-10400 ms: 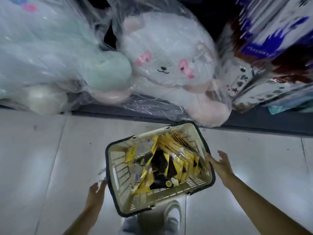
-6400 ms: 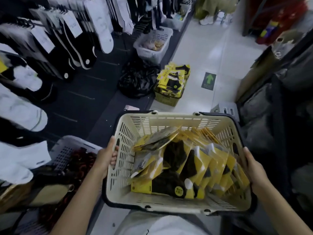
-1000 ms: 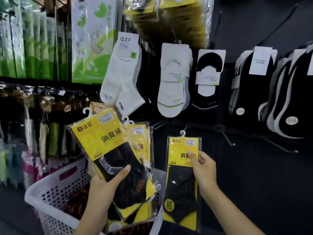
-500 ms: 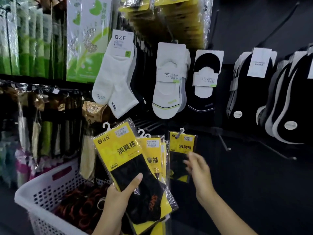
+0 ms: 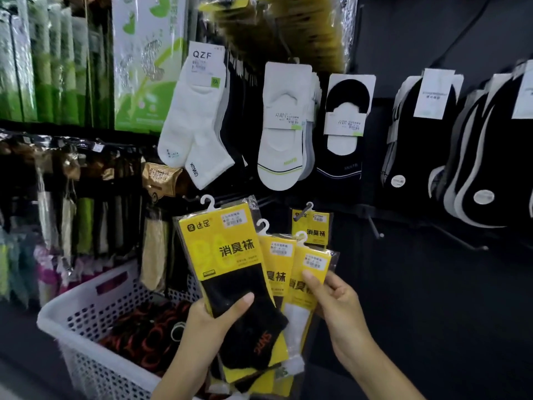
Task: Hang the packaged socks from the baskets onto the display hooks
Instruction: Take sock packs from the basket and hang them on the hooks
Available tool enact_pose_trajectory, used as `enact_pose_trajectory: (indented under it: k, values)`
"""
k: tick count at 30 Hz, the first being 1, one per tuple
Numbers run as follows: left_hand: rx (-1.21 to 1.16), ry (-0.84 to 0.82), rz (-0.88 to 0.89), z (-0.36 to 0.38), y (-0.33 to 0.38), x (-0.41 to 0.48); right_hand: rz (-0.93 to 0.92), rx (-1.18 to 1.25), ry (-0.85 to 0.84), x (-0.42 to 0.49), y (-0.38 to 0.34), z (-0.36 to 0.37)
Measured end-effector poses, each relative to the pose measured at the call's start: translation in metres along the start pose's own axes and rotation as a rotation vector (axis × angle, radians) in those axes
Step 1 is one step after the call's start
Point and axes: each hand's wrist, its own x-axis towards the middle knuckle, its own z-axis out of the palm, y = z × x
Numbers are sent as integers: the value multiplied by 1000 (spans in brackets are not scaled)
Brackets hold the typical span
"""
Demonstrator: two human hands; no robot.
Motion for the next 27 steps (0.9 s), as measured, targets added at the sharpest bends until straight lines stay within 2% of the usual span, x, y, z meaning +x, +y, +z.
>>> enact_pose_trajectory:
  k: [3, 8, 14, 19, 23, 27]
  values:
    - [-46, 80, 36, -12, 9, 5, -69, -29, 87, 5, -10, -9]
    - [-72, 184, 42, -30, 16, 11, -137, -120, 133, 22, -25, -13]
    - [-73, 182, 29, -35, 16, 10, -145, -232, 110, 42, -24, 4]
    - [-87, 170, 15, -34, 11, 12, -77, -258, 158, 54, -12, 11]
    - [-101, 160, -2, -32, 12, 12, 47, -220, 273, 68, -4, 6]
    - [-108, 141, -16, -31, 12, 11, 34, -209, 331, 78, 1, 1]
